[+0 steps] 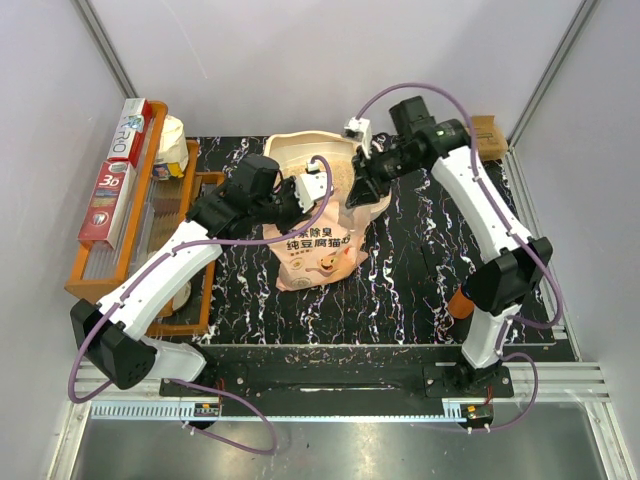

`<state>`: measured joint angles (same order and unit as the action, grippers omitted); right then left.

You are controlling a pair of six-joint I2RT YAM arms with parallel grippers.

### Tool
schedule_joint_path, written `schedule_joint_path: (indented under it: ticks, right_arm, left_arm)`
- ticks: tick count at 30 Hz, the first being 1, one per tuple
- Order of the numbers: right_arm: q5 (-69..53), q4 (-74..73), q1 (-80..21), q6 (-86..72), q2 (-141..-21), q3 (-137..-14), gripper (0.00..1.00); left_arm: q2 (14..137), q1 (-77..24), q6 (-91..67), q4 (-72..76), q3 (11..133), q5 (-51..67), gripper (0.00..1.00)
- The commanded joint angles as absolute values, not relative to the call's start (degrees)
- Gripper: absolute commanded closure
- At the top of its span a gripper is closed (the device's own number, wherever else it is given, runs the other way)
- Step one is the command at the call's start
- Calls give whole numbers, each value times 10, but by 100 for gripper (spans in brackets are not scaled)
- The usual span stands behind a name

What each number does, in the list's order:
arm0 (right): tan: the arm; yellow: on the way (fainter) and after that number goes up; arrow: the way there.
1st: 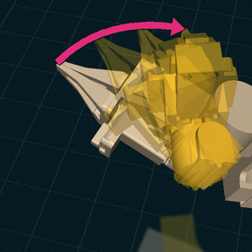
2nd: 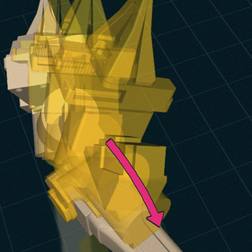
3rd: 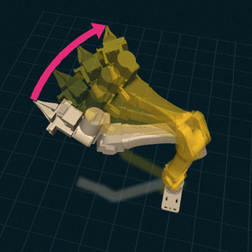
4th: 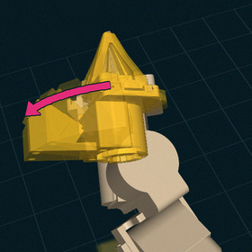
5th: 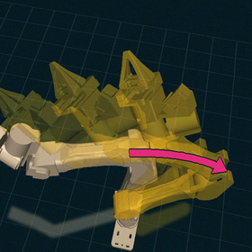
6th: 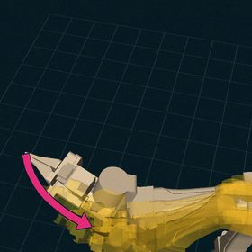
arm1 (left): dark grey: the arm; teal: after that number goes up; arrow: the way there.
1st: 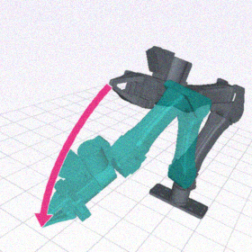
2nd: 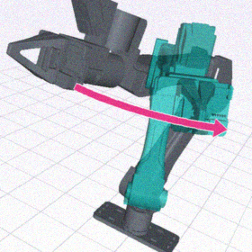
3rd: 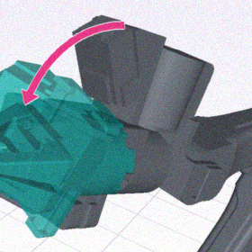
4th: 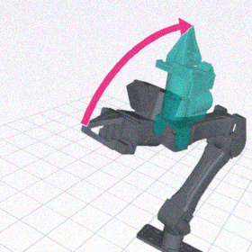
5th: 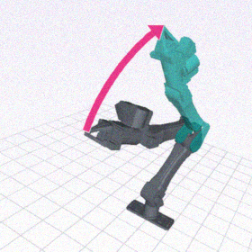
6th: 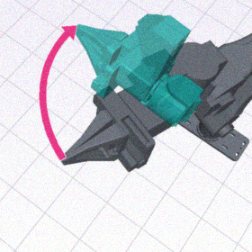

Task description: Fill the litter box with clean litter

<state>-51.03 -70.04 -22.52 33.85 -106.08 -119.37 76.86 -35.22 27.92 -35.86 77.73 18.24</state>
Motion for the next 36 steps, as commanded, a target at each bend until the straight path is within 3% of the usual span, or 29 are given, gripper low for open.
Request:
schedule_joint_path:
  ticks: [1, 3, 7, 18, 31, 36]
  right_arm:
    - [-352, -551, -251, 110, -1033, -1115, 100]
    - [-263, -500, -252, 4, -1008, -1073, 100]
    - [-223, -483, -252, -85, -982, -1029, 100]
    - [-135, -479, -277, -41, -983, -989, 100]
    - [-120, -381, -338, -67, -983, -839, 100]
    - [-231, -355, -338, -111, -1005, -816, 100]
  left_arm:
    - [751, -349, 260, -308, 795, 194, 100]
    - [751, -349, 256, -307, 798, 197, 100]
    - [749, -350, 250, -307, 801, 206, 100]
    - [754, -352, 223, -300, 817, 228, 100]
    - [761, -352, 154, -275, 817, 234, 100]
    - [760, -358, 142, -274, 817, 236, 100]
